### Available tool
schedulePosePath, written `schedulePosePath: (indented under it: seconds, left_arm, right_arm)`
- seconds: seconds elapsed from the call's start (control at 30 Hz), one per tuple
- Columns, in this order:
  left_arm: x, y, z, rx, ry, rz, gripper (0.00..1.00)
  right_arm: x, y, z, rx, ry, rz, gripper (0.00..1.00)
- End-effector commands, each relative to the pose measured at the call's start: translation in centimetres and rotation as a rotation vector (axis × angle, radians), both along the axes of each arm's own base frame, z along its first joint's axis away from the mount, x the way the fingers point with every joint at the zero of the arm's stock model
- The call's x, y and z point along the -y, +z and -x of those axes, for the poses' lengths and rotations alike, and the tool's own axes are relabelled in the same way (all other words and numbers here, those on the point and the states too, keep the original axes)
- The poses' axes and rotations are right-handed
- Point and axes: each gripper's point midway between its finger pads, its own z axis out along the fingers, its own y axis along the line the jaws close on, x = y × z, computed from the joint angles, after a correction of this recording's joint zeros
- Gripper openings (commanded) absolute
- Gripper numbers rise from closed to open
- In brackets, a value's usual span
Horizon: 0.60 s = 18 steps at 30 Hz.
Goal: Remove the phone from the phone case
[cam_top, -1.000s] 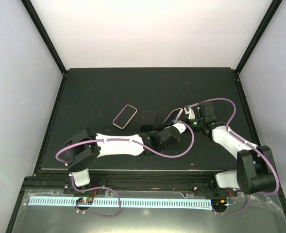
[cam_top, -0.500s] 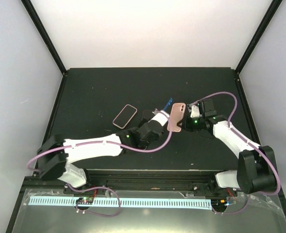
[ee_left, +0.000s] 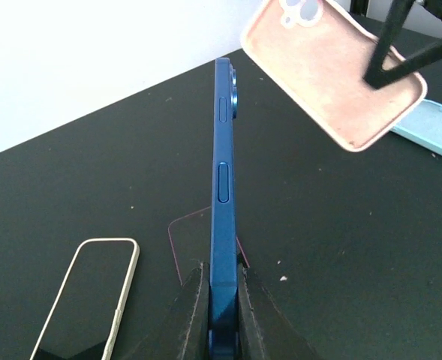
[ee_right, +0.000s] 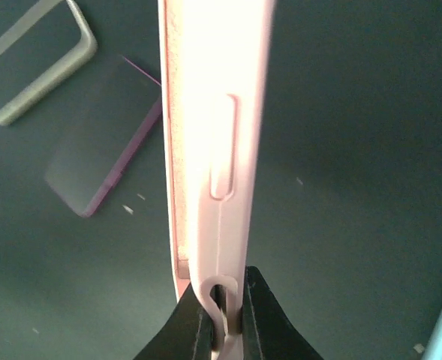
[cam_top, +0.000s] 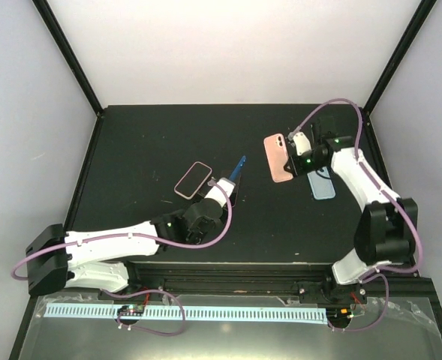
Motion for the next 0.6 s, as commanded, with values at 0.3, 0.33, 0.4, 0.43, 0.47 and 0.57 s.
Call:
schedulePosePath:
  seconds: [0.3, 0.33, 0.4, 0.43, 0.47, 0.57]
  left_arm:
    - [0.7, 2.1, 0.8, 0.033, -0.058, 0.164, 0.01]
    - [0.8, 2.0, 0.8, 0.028, -0.063, 0.166, 0.02]
    - [1.0, 2.0, 1.0, 0.022, -0.075, 0.173, 0.02]
    - [1.0, 1.9, 1.0, 0.020, -0.077, 0.175, 0.02]
    - [1.0, 1.9, 1.0, 0.019, -0.076, 0.179, 0.01]
    - [1.1, 1.4, 1.1, 0.019, -0.084, 0.177, 0.01]
  right_arm:
    - [8.1, -7.5, 2.4, -0.420, 0.003, 0.099, 0.01]
    - [8.1, -7.9, 2.4, -0.432, -0.005, 0.086, 0.01]
    - [7.9, -8.5, 2.4, -0.447, -0.009, 0.066, 0.01]
    - [7.8, -8.8, 2.3, -0.454, -0.012, 0.057, 0.01]
    - [7.7, -9.0, 2.1, -0.457, -0.014, 0.049, 0.01]
    - [7.7, -9.6, 1.1, -0.461, -0.040, 0.029, 0.01]
